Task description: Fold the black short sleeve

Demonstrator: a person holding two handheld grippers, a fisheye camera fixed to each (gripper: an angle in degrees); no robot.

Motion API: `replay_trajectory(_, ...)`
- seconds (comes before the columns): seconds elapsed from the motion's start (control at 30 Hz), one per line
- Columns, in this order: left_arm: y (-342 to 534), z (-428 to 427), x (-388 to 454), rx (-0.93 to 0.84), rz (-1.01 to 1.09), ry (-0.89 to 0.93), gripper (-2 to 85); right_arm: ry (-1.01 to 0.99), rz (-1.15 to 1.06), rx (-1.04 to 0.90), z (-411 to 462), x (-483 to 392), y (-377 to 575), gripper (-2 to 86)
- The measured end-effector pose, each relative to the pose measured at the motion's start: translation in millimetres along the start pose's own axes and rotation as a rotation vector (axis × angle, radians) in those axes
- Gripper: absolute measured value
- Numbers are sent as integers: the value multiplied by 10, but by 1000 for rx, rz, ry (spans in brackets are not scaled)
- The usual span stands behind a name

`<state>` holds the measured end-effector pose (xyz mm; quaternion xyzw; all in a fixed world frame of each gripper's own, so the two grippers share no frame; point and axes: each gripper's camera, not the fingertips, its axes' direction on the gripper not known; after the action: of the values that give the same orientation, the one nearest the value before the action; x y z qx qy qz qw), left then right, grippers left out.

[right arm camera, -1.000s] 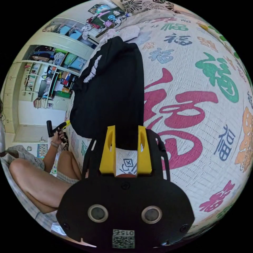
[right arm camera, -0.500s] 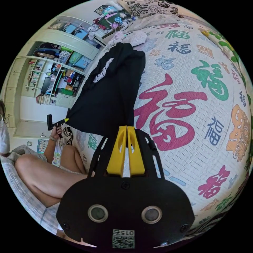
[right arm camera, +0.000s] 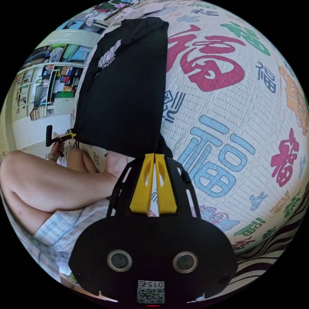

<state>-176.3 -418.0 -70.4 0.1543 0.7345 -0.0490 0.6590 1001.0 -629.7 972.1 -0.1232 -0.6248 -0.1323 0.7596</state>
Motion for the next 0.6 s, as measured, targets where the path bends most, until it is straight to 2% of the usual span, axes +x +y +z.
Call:
replay_trajectory(0.07,2,-52,-13,-57,-30,-148,54,41,38,10,-101,45,-58,54)
replay_trajectory(0.13,17,-233,36,-20,-30,-229,65,85,64,99,-313,46,-147,65)
replay_trajectory(0.2,-104,-525,226,130,26,-267,81,122,-32,262,-584,-164,-417,97)
replay_trajectory(0.3,-579,-660,530,349,144,-249,106,97,-182,384,-649,-568,-1028,134)
replay_trajectory(0.4,-1286,-411,758,406,222,-148,112,34,-234,407,-480,-826,-1667,136)
replay_trajectory(0.47,-1646,-204,825,405,228,-85,107,67,-201,366,-322,-873,-1986,132)
replay_trajectory(0.53,-1921,2,861,370,230,-116,95,76,-177,322,-199,-892,-2203,102)
replay_trajectory(0.6,-2102,130,798,313,245,-163,65,158,-178,282,-142,-918,-2335,19)
